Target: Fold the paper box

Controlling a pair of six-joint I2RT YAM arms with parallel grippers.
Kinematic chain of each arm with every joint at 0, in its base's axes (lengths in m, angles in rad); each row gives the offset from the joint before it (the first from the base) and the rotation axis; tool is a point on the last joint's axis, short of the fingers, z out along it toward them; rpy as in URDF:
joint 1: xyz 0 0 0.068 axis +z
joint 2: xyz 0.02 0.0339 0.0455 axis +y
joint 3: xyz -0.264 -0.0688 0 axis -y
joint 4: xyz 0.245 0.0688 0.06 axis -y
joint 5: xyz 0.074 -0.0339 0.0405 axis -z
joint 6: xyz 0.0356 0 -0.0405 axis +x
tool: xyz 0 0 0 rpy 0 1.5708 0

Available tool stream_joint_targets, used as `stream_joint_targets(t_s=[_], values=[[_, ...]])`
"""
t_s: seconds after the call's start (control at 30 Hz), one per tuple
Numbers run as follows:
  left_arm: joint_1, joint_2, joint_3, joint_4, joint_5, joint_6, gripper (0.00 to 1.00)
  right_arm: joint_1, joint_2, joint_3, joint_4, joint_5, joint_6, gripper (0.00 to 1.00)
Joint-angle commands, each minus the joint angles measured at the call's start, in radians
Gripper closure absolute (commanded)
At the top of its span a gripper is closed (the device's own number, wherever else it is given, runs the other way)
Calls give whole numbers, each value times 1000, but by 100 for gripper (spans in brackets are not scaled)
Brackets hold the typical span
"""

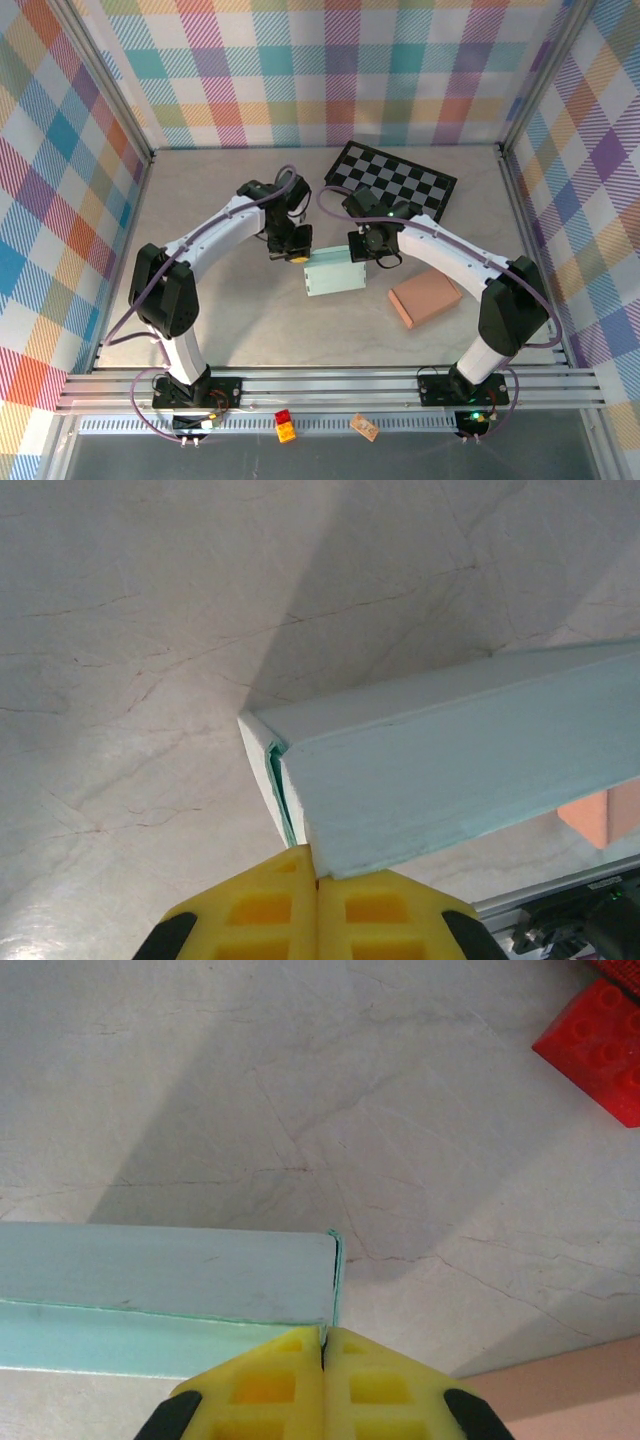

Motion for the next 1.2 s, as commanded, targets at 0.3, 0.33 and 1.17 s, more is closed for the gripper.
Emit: stream_joint_targets(t_s=[0.3, 0.33, 1.17], values=[[-47, -174, -188, 251, -47, 56, 100, 14, -94, -120, 116, -41, 11, 100], [-56, -186, -198, 261, -64, 59, 100, 14, -99, -122, 115, -42, 16, 100], [-253, -402, -496, 519, -433, 67, 100, 4, -334, -198, -17, -298, 429, 34]])
